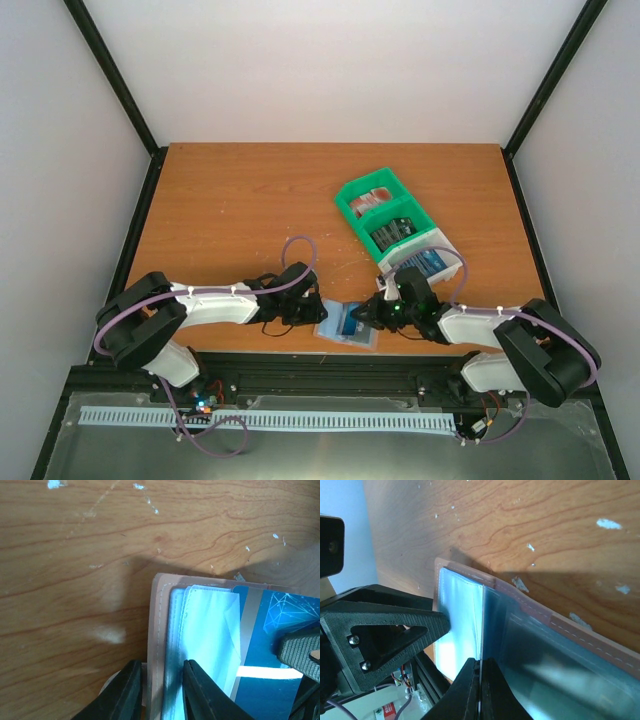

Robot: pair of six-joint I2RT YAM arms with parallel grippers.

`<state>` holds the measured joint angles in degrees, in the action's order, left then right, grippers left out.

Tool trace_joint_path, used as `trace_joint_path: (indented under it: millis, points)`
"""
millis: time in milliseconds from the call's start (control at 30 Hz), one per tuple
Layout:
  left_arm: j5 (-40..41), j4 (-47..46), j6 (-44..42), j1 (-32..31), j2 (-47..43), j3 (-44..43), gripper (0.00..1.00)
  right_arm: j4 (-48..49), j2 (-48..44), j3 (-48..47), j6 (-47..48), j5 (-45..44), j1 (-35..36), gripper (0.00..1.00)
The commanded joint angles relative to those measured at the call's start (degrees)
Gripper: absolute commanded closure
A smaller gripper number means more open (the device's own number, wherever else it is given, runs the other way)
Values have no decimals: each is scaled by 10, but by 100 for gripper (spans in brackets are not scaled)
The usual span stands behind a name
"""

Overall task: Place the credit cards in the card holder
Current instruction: Insert the credit card into the card holder.

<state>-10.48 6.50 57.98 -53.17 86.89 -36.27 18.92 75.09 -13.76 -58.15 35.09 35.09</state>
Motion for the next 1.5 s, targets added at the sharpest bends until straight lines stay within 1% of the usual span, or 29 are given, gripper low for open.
trace_joint_path:
  millis: [0, 200, 333, 467, 600, 700, 833, 933, 1000, 1067, 1167, 1300, 1467]
  points:
    - [27, 68, -3, -5, 10, 7, 75, 13, -6, 7, -7, -22, 8, 97]
    - [30, 77, -3, -8, 13, 3, 75, 56, 36, 8, -20, -21, 24, 97]
    - [33, 82, -4, -9, 13, 2, 77, 104, 63, 11, -40, -21, 42, 97]
    - [34, 82, -4, -10, 14, 4, 77, 115, 81, 3, -44, -37, 59, 97]
    - [35, 82, -2, -10, 13, 4, 77, 103, 80, -3, -41, -50, 65, 96]
    - [35, 82, -2, -11, 11, 4, 77, 62, 53, -8, -33, -69, 67, 91]
    - [34, 79, -1, -11, 10, 7, 76, -42, -5, -24, -20, -109, 73, 79]
    - [31, 75, -1, -11, 10, 8, 75, -109, -31, -36, -14, -131, 77, 70]
    - [29, 72, -2, -11, 10, 9, 75, -147, -42, -43, -9, -141, 82, 69]
    - [28, 70, -2, -11, 9, 10, 75, -177, -52, -48, -4, -154, 87, 71]
    - [28, 69, -2, -11, 9, 14, 75, -185, -49, -48, 1, -156, 88, 82]
    - [27, 68, -3, -10, 10, 15, 75, -170, -15, -58, 5, -152, 90, 89]
    - [25, 67, -5, -10, 13, 15, 75, -135, 31, -73, 6, -141, 105, 95]
